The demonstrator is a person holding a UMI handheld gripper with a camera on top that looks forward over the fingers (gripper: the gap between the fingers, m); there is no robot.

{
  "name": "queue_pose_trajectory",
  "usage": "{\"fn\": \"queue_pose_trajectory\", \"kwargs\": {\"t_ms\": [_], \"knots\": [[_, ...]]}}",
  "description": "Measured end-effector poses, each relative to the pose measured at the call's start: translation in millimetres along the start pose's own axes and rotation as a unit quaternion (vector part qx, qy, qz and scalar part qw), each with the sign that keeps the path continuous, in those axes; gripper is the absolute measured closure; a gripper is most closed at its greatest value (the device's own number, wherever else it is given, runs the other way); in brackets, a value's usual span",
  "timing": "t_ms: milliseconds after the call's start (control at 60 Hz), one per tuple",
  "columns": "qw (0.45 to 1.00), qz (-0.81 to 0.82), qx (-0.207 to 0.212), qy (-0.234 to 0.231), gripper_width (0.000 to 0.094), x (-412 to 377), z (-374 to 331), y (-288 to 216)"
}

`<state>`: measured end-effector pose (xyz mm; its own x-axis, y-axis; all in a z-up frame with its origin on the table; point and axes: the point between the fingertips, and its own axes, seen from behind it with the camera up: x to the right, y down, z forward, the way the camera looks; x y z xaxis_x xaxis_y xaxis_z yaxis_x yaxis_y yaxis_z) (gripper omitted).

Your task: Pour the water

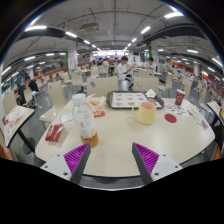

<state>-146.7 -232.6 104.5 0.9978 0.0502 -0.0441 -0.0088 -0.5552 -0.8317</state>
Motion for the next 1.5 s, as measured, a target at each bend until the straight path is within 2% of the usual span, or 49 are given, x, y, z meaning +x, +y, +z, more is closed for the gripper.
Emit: {"fn": "queue_pose_trajectory", "kwargs": {"t_ms": [150,317,400,483,500,750,883,967,1100,1217,1400,1500], "knots": [[0.999,-0.002,0.044,-0.030,0.0084,-59.8,45.5,-26.6],[0.997,0.004,0.074,-0.029,0.0088,-87.7,101.8,-46.4],[0.997,0.002,0.079,-0.024,0.0160,-94.5,121.1,-46.7],[0.995,-0.007,0.097,-0.017,0.0361,-94.4,128.7,-53.7],[0.995,-0.009,0.101,-0.016,0.0376,-95.0,129.5,-55.8],[0.995,-0.016,0.088,-0.034,0.0499,-100.4,134.1,-68.8],[0.991,0.046,0.105,-0.071,0.0497,-99.5,120.8,-116.2],[0.977,0.134,0.118,-0.113,0.0499,-90.5,116.0,-154.7],[0.920,0.319,0.126,-0.189,0.0498,-58.9,115.9,-213.8],[0.823,0.499,0.104,-0.250,0.0498,-27.0,127.2,-242.5],[0.659,0.691,0.062,-0.291,0.0501,29.0,163.0,-246.0],[0.598,0.744,0.038,-0.297,0.0501,47.5,179.6,-233.1]]}}
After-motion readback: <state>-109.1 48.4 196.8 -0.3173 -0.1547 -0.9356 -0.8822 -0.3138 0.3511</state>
